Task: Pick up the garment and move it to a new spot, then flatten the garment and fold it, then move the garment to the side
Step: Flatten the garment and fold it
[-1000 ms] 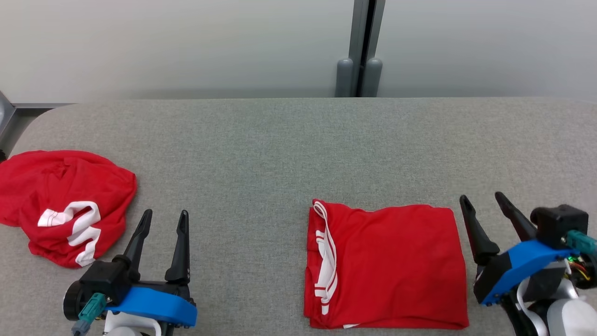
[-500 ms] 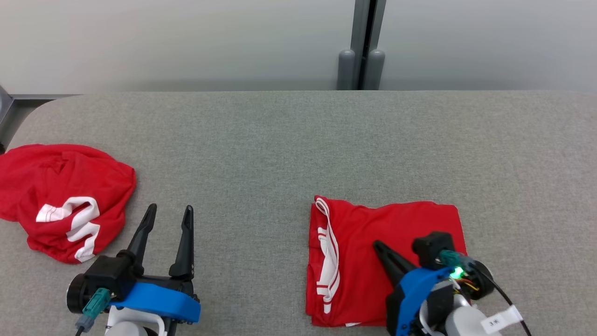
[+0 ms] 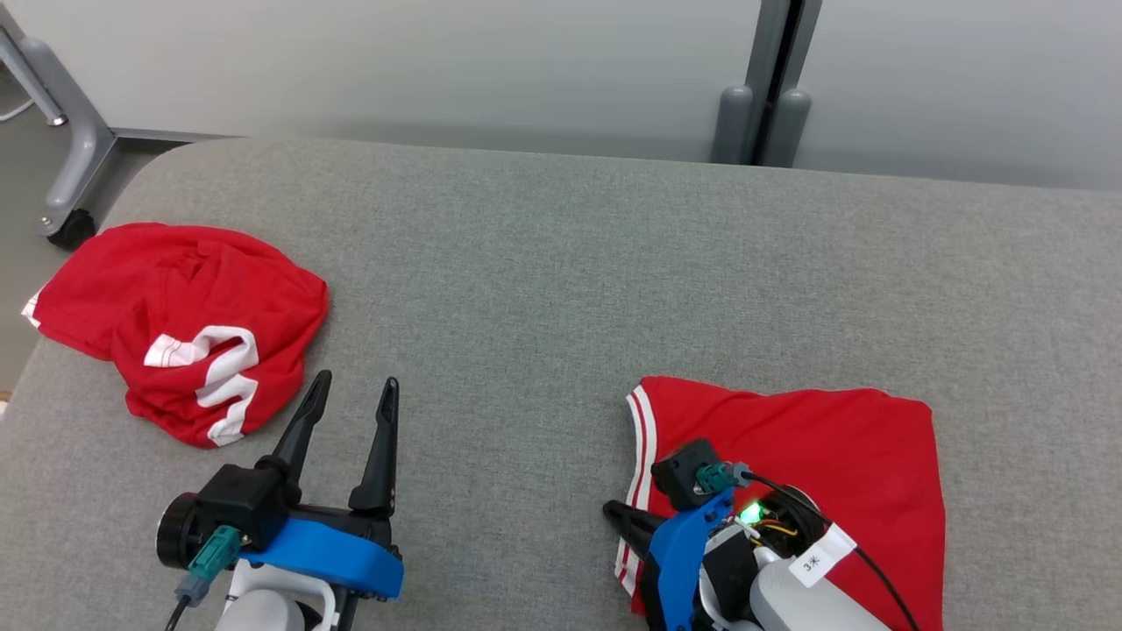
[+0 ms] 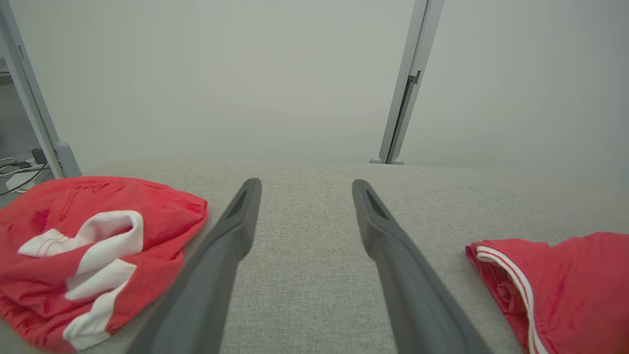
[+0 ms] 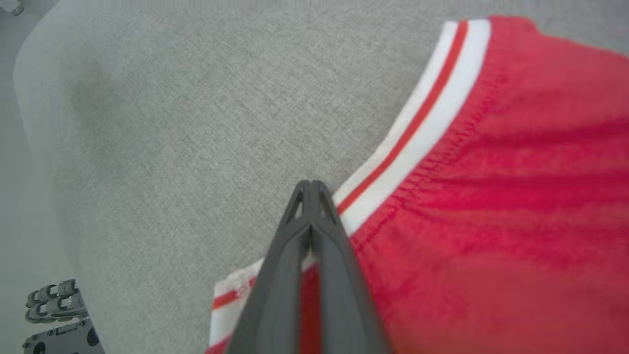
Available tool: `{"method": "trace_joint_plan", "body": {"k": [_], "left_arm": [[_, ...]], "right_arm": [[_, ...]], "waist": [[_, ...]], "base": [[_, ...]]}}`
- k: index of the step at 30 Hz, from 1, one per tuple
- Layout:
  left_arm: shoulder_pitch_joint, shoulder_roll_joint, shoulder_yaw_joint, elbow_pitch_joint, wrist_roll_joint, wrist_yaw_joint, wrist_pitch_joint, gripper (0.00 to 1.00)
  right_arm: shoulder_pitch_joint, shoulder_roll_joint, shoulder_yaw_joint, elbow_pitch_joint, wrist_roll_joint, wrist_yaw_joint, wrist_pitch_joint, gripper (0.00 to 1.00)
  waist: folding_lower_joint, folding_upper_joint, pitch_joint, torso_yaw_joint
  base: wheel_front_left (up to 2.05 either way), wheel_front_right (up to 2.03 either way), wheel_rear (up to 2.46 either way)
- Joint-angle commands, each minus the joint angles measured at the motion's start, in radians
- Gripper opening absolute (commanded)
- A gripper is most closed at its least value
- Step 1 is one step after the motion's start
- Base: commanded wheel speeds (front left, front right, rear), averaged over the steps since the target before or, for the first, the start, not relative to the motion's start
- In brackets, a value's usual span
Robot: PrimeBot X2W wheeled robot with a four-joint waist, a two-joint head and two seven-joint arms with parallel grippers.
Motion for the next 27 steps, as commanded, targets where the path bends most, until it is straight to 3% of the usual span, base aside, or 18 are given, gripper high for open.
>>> {"method": "trace_joint_plan", "body": {"k": [1,9,10,11,19,27], "left_arm": [[-0.013,-0.001,-0.002,0.002,-0.001,-0.006,-0.004,1.0],[0.009,0.009,0.02,-0.001,-0.007,0.008,-0.004,1.0],[0.016,0.011,0.027,-0.006,-0.008,0.012,-0.005,1.0],[0.021,0.014,0.033,-0.01,-0.009,0.015,-0.005,1.0],[0.066,0.018,0.065,-0.041,-0.012,0.035,-0.005,1.0],[0.114,0.013,0.088,-0.052,-0.011,0.04,-0.005,1.0]], "right_arm": [[-0.019,-0.002,0.016,0.004,0.033,0.001,-0.017,0.0],[-0.061,-0.002,-0.007,-0.083,0.202,0.001,-0.158,0.0],[-0.058,-0.003,-0.02,-0.104,0.208,0.001,-0.179,0.2],[-0.054,-0.003,-0.041,-0.125,0.209,0.001,-0.201,1.0],[0.091,-0.003,-0.336,-0.322,-0.008,0.001,-0.303,1.0],[0.3,-0.001,-0.609,-0.512,-0.109,0.001,-0.282,1.0]], "waist": [[-0.0001,0.0,0.003,0.006],[-0.0001,0.0,-0.009,-0.023],[-0.0001,0.0,-0.012,-0.032],[-0.0001,0.0,-0.016,-0.043],[-0.0001,0.0,-0.052,-0.11],[-0.0001,0.0,-0.087,-0.15]], "base": [[0.0,0.0,0.0],[0.0,0.0,0.0],[0.0,0.0,0.0],[0.0,0.0,0.0],[0.0,0.0,0.0],[0.0,0.0,0.0]]}}
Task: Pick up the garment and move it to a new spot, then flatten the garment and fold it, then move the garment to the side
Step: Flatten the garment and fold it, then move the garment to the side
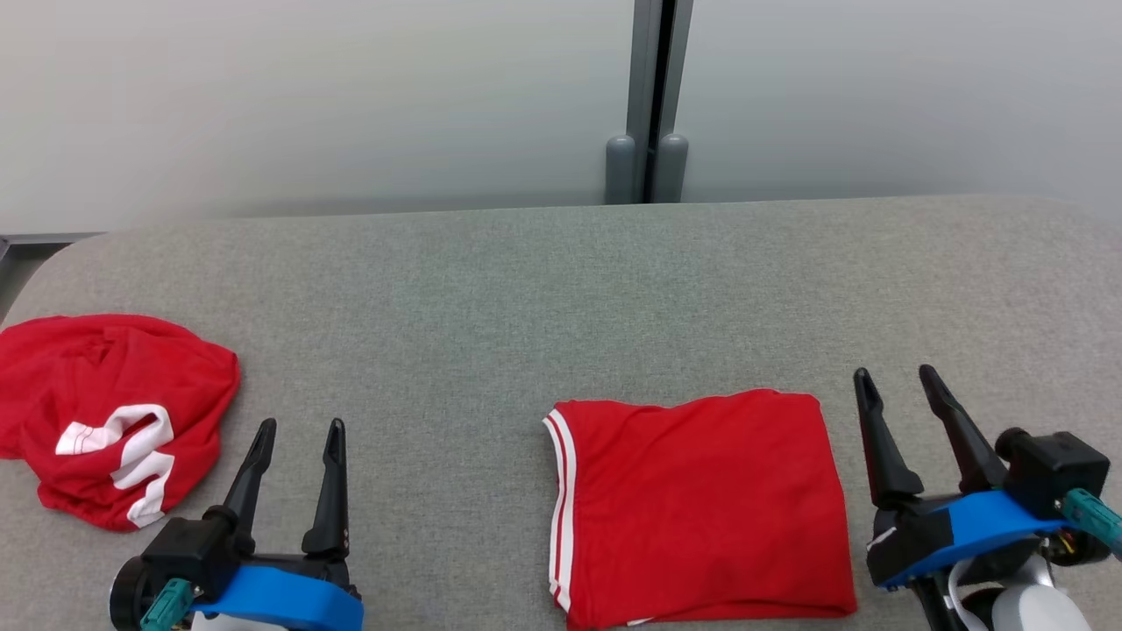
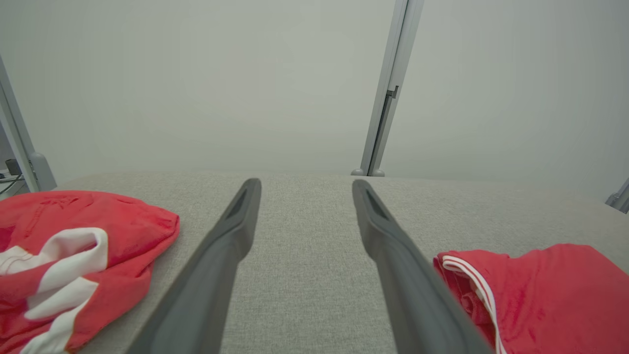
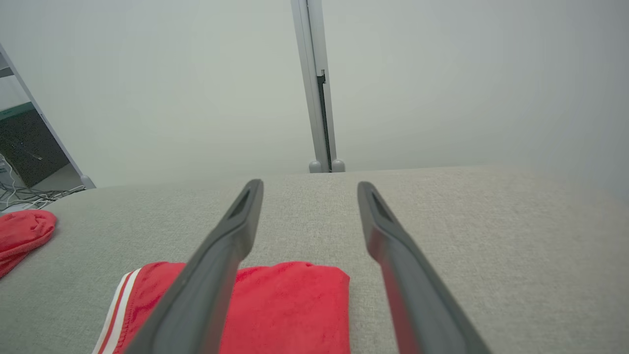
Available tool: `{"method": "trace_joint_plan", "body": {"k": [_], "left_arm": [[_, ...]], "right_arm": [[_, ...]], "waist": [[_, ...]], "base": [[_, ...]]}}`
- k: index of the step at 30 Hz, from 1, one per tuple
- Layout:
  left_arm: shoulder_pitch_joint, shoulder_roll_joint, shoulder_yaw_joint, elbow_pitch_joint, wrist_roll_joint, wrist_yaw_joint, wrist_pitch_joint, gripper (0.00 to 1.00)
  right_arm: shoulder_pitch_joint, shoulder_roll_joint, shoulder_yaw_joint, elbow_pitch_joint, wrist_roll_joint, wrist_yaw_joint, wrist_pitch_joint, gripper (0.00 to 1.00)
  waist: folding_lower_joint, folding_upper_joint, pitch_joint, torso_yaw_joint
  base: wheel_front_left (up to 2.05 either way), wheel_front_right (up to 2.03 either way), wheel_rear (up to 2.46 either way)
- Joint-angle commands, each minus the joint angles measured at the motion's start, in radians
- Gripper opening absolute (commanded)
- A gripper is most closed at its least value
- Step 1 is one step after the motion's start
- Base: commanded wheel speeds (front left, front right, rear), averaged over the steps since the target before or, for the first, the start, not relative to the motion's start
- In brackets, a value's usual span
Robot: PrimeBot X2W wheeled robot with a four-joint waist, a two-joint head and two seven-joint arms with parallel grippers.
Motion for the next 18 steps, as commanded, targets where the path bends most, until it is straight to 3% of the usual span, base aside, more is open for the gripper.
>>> {"method": "trace_joint_plan", "body": {"k": [1,18], "left_arm": [[0.017,0.002,0.011,-0.004,-0.001,0.004,-0.005,1.0],[0.102,-0.012,0.065,0.009,0.023,0.002,-0.005,1.0]], "right_arm": [[0.038,-0.001,-0.026,-0.026,-0.017,0.001,0.009,1.0],[0.137,-0.023,-0.041,-0.056,-0.014,0.001,0.036,1.0]], "waist": [[0.0,0.0,-0.013,-0.013],[0.0,0.0,-0.072,-0.043]], "base": [[0.0,0.0,0.0],[0.0,0.0,0.0]]}}
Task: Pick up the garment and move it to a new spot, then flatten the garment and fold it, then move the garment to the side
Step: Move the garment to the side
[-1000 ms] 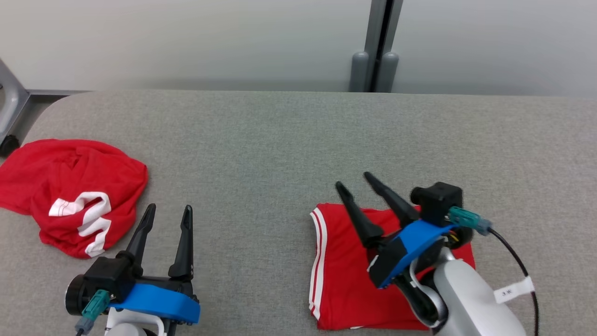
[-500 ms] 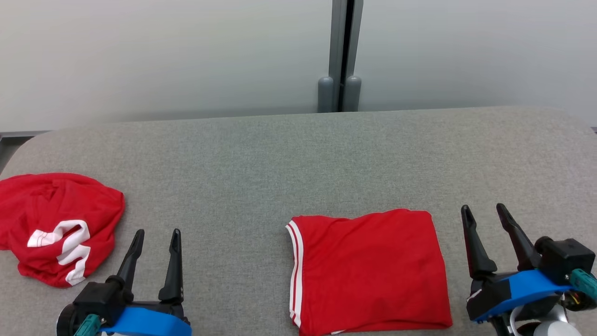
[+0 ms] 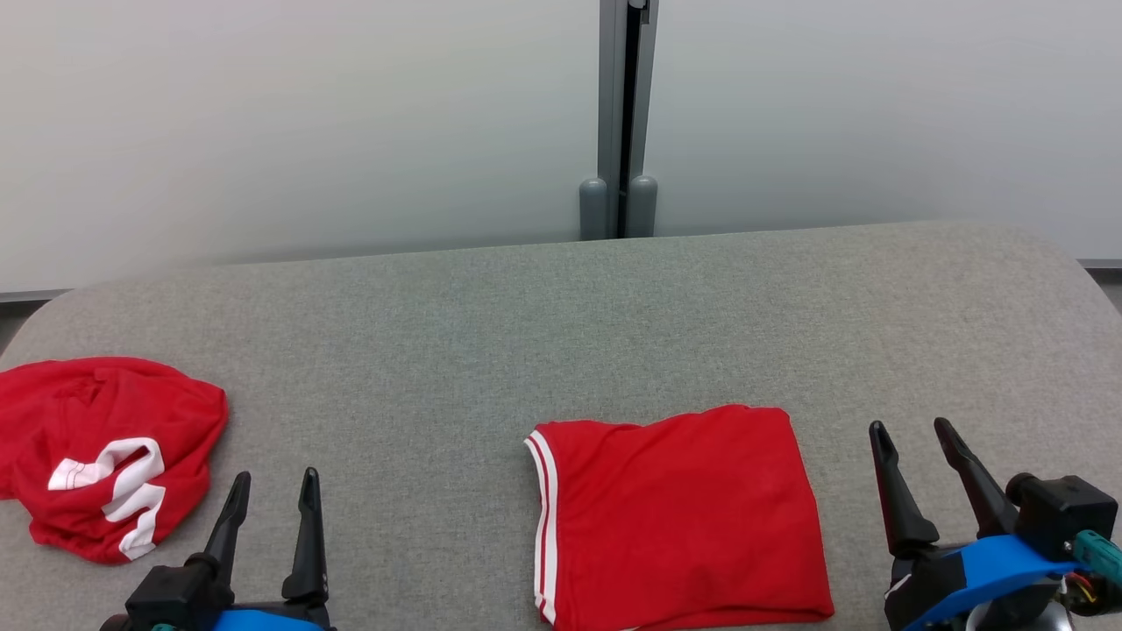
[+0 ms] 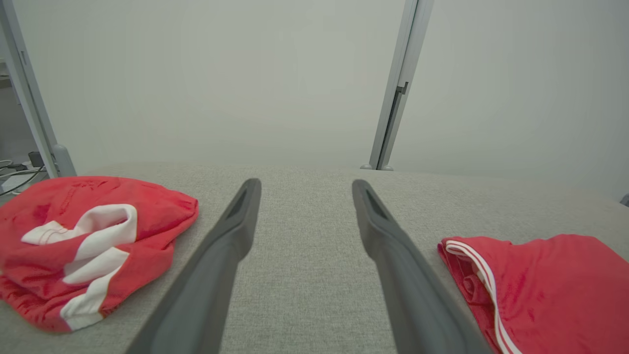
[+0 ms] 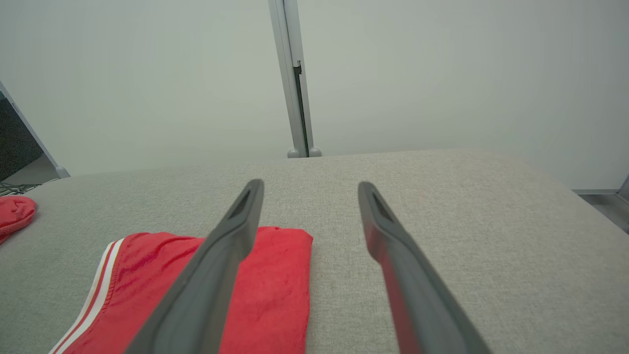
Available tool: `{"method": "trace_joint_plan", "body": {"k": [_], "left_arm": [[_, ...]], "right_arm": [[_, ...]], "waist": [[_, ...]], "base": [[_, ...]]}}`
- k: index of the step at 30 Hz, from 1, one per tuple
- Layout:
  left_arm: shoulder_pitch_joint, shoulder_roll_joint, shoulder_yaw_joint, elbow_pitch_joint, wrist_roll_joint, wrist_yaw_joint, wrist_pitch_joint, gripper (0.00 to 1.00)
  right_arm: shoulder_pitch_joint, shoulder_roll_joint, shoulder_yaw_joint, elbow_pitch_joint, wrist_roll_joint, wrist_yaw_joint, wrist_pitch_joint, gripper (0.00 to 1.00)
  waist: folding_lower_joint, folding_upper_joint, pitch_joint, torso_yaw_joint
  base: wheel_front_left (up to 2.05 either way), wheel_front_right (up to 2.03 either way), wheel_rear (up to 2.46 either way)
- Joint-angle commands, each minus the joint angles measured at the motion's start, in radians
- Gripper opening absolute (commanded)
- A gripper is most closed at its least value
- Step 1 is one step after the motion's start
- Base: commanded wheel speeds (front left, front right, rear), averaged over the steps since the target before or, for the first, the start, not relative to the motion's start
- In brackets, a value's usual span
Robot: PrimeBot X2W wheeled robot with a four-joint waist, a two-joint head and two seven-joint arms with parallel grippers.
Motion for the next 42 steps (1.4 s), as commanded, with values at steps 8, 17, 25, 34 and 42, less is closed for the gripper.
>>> {"method": "trace_joint_plan", "body": {"k": [8,17,25,34,42], "left_arm": [[0.01,-0.01,0.015,0.007,0.018,-0.011,-0.005,1.0],[-0.001,-0.012,0.019,0.01,0.029,-0.021,-0.005,1.0],[-0.011,-0.007,0.022,0.013,0.032,-0.024,-0.005,1.0],[-0.044,-0.003,-0.007,0.018,0.041,-0.031,-0.005,1.0],[-0.097,0.005,-0.049,0.017,0.05,-0.042,-0.005,1.0]], "right_arm": [[0.022,-0.004,0.007,0.013,0.016,0.001,0.005,1.0],[0.022,0.004,0.004,0.025,0.024,0.001,0.013,1.0],[0.006,0.009,0.015,0.059,0.043,0.001,0.119,1.0],[-0.121,0.004,0.002,0.228,0.034,0.001,0.355,1.0],[-0.261,0.017,0.004,0.446,0.069,0.001,0.463,1.0]], "waist": [[0.0001,0.0,-0.002,0.002],[0.0001,0.0,-0.004,0.002],[0.0001,0.0,-0.003,0.002],[0.0001,0.0,0.016,0.019],[0.0001,0.0,0.062,0.059]], "base": [[0.0,0.0,0.0],[0.0,0.0,0.0],[0.0,0.0,0.0],[0.0,0.0,0.0],[0.0,0.0,0.0]]}}
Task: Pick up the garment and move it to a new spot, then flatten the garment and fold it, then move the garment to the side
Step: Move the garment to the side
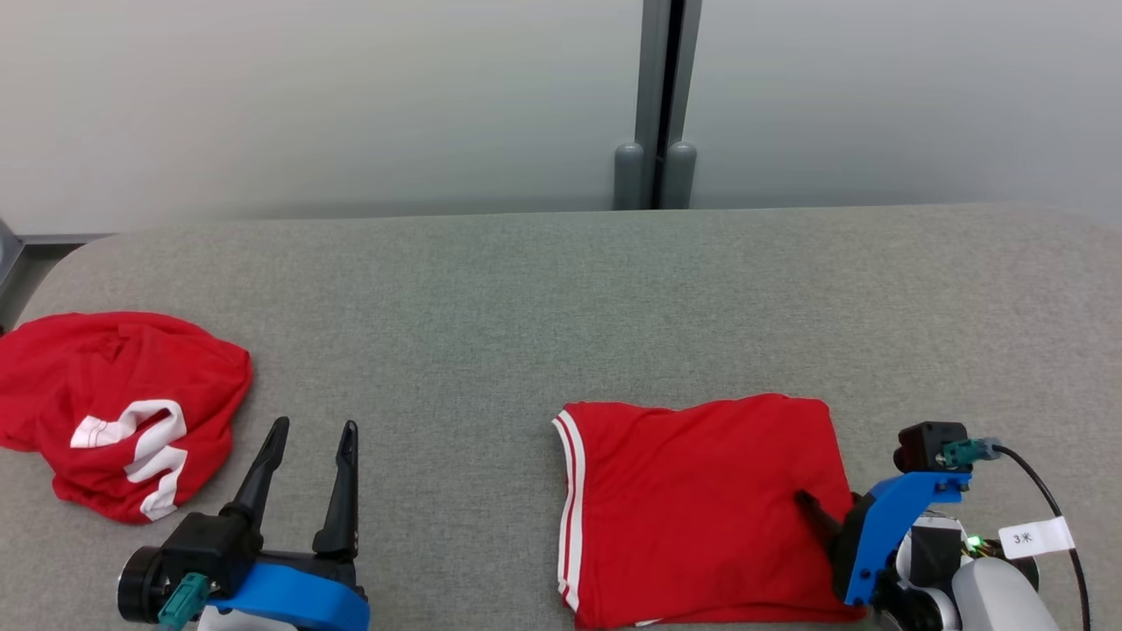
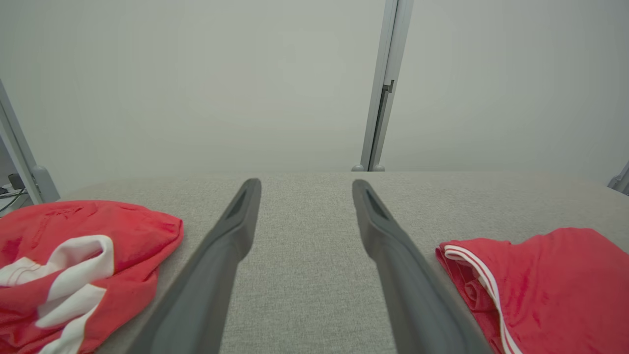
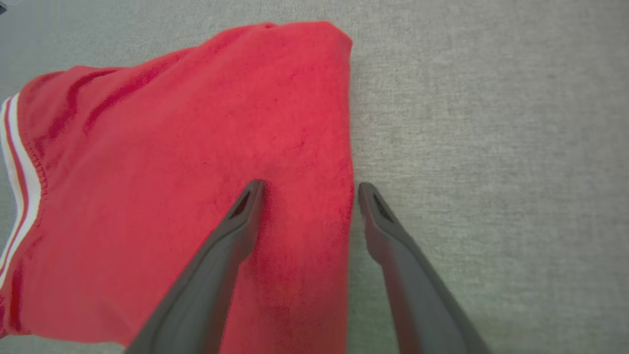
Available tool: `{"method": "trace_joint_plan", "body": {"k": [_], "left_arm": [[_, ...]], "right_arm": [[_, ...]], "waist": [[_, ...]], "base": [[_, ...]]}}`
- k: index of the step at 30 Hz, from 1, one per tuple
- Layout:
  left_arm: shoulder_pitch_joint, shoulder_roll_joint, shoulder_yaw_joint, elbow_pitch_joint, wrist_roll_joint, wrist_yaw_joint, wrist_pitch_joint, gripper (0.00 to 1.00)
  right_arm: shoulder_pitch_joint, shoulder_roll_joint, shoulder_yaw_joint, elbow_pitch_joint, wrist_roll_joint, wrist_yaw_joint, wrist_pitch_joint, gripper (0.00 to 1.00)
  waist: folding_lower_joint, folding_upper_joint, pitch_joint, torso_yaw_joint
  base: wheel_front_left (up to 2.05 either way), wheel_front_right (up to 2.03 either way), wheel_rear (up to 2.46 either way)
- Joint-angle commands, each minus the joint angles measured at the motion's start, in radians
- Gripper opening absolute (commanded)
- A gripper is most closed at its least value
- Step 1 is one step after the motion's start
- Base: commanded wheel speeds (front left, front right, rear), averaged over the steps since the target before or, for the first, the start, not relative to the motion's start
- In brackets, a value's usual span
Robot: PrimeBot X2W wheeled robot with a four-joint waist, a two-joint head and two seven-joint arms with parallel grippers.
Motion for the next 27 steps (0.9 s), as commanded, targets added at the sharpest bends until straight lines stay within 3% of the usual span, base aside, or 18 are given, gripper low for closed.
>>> {"method": "trace_joint_plan", "body": {"k": [1,10,11,12,13,16,27], "left_arm": [[-0.019,0.005,-0.008,-0.001,0.003,-0.004,-0.005,1.0],[-0.055,-0.002,-0.044,0.012,-0.007,-0.012,-0.005,1.0],[-0.055,-0.002,-0.045,0.013,-0.009,-0.011,-0.005,1.0],[-0.055,-0.003,-0.046,0.014,-0.01,-0.012,-0.005,1.0],[-0.054,-0.003,-0.047,0.015,-0.012,-0.012,-0.005,1.0],[-0.047,-0.001,-0.04,0.014,-0.015,-0.011,-0.005,1.0],[-0.05,-0.008,-0.03,-0.041,-0.001,-0.003,-0.005,1.0]], "right_arm": [[-0.029,0.003,0.003,0.032,-0.003,0.001,0.009,1.0],[-0.089,0.004,-0.017,0.229,-0.069,0.0,0.07,1.0],[-0.09,0.005,-0.012,0.241,-0.069,0.0,0.076,0.89],[-0.092,0.007,-0.005,0.248,-0.065,0.0,0.078,0.38],[-0.095,0.009,0.007,0.25,-0.059,0.0,0.077,0.0],[-0.114,-0.008,0.058,0.225,-0.056,0.001,0.052,0.0],[-0.306,-0.225,0.224,0.102,-0.048,0.0,-0.027,0.0]], "waist": [[-0.0001,0.0,0.017,0.017],[-0.0001,0.0,0.039,0.058],[-0.0001,0.0,0.039,0.059],[-0.0001,0.0,0.039,0.059],[-0.0001,0.0,0.039,0.059],[-0.0001,0.0,0.037,0.049],[-0.0001,0.0,0.094,-0.082]], "base": [[0.0,0.0,0.0],[0.0,0.0,0.0],[0.0,0.0,0.0],[0.0,0.0,0.0],[0.0,0.0,0.0],[0.0,0.0,0.0],[0.0,0.0,0.0]]}}
